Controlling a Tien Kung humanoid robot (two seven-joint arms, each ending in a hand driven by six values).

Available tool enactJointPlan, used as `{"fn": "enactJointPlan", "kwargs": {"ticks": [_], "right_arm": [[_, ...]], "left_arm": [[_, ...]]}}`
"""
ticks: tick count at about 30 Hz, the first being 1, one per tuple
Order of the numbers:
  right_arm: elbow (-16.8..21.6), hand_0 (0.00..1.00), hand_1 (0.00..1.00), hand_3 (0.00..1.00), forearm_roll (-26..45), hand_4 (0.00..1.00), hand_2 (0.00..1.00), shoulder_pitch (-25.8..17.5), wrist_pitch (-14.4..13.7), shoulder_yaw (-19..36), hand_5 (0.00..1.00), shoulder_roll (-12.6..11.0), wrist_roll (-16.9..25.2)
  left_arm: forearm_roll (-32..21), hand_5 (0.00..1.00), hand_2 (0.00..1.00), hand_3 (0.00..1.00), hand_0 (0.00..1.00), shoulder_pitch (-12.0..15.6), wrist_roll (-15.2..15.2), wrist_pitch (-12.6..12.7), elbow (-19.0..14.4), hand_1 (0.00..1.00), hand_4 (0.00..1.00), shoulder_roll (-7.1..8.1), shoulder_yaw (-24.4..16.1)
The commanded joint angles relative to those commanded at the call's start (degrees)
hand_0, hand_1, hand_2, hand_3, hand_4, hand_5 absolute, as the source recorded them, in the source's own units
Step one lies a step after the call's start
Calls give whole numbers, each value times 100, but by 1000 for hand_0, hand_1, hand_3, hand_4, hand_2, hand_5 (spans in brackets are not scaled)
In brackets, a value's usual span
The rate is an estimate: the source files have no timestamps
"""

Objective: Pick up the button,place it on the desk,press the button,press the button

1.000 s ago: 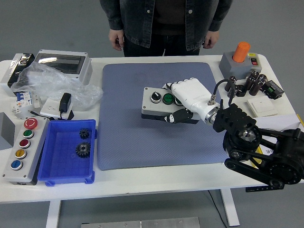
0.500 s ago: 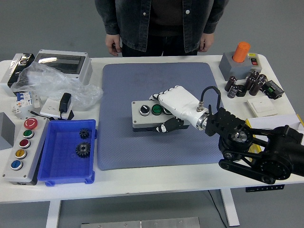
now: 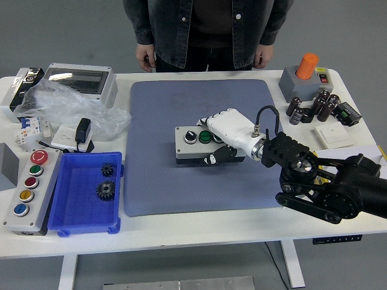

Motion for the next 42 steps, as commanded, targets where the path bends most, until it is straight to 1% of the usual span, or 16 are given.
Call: {"fn": "enactJointPlan", "kwargs": {"ticks": [11,12,30,35,36,41,42], "right_arm": [[-96,476,608,367,75,538,621,-3,4,-100,47,42,37],[-104,507,620,371,81,543,624,-3,5,-103,47,44,36],[-191,511,626,378,174,564,640,-33,32,-162,57,86,38],[-211,511,626,378,221,564,640,-41,72,-161,57,94,65],[-215,524,630,379,229,569,652,-42,82,-161,61,96,69],[-218,524,630,379,268,569,652,-54,190,-171,61,93,64],[-216,565,634,465,265,645,662,-57,207,-169,89,91,63]], "left_arm": [[12,349,633,637,685,-9,-4,6,-4,702,645,3,-12],[16,348,634,638,685,-14,-4,6,-5,702,646,2,-15],[45,344,633,638,685,-43,-19,15,-10,703,647,13,-31],[-7,344,633,638,685,-30,-11,10,0,703,647,6,14],[-12,341,633,638,685,-30,-11,11,1,703,647,6,17],[-33,341,633,638,685,-35,-9,10,4,703,647,0,33],[-36,343,633,638,685,-35,-9,10,4,703,647,-3,36]]}}
